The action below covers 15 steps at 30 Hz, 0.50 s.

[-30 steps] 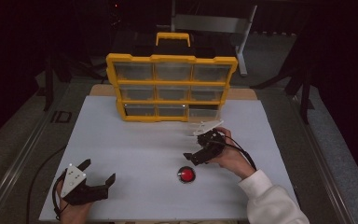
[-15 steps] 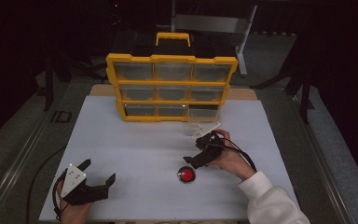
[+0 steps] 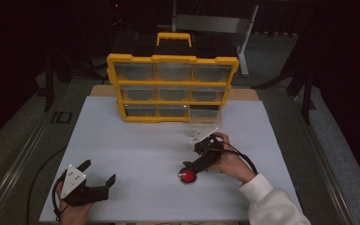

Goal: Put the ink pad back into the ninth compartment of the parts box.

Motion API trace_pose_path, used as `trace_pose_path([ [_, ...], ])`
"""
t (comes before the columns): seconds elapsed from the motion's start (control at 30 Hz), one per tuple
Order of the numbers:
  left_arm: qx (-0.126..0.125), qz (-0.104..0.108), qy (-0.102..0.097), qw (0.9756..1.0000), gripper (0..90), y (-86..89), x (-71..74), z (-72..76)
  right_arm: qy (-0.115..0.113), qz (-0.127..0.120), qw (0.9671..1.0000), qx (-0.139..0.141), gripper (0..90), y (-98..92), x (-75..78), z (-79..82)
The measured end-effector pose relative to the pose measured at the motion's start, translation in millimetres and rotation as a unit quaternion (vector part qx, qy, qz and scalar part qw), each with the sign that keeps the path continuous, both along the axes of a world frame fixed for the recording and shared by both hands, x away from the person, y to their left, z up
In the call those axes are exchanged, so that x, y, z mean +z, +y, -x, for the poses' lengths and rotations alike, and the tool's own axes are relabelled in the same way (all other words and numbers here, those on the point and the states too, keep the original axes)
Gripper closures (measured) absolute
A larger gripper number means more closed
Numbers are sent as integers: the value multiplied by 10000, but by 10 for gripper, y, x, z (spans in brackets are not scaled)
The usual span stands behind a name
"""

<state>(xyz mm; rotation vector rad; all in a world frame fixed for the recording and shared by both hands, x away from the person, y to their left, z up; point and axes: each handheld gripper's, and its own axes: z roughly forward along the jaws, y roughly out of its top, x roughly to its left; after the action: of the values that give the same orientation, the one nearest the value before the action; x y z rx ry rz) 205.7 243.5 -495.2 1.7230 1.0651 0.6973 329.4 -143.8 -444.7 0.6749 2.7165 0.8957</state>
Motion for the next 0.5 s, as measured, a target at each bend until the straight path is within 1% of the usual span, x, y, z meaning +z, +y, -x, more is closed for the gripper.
trace_pose_path([
  [0.5, 23, 6, 2, 10000, 0, 7, 3, 4, 27, 173, 9997, 195, 94, 95, -58, 113],
])
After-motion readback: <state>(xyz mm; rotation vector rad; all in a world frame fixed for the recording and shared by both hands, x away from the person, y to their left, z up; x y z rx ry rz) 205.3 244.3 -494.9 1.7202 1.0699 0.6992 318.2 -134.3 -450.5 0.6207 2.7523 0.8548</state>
